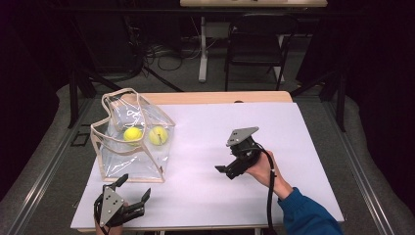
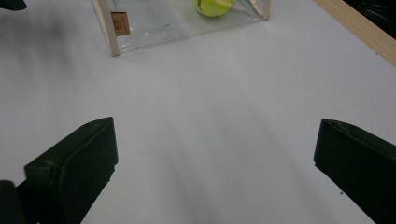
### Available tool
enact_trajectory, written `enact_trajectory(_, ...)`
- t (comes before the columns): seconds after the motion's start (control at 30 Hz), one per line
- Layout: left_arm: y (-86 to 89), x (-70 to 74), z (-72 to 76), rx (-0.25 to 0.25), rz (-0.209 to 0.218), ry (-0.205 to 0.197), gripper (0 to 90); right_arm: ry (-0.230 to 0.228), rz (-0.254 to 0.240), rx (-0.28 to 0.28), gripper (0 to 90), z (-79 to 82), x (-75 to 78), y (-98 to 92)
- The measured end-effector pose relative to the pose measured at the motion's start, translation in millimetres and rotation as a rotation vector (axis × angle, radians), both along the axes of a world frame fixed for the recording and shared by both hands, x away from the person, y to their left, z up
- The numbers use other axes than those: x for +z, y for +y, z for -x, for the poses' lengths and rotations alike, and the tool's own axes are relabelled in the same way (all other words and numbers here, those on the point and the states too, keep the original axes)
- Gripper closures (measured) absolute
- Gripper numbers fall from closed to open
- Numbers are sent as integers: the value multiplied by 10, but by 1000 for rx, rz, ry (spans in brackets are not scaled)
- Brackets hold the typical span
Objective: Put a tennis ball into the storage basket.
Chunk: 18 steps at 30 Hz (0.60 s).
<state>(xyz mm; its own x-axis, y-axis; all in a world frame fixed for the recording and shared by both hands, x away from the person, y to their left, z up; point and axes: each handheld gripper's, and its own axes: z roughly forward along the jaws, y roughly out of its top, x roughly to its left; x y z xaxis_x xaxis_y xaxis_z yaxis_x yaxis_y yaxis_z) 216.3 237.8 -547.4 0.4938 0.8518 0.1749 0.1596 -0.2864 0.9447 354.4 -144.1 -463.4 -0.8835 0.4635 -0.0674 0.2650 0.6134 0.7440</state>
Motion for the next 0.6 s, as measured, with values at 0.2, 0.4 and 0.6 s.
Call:
enact_trajectory(0.2,5,-1,-1,3,-1,1,160,13,-36,-30,0,49,-130,-153)
enact_trajectory(0.4,11,1,3,1,1,-1,160,21,-26,-48,0,118,-265,-254)
enact_trajectory(0.6,12,2,4,2,1,0,160,8,-27,-60,0,221,-347,-357)
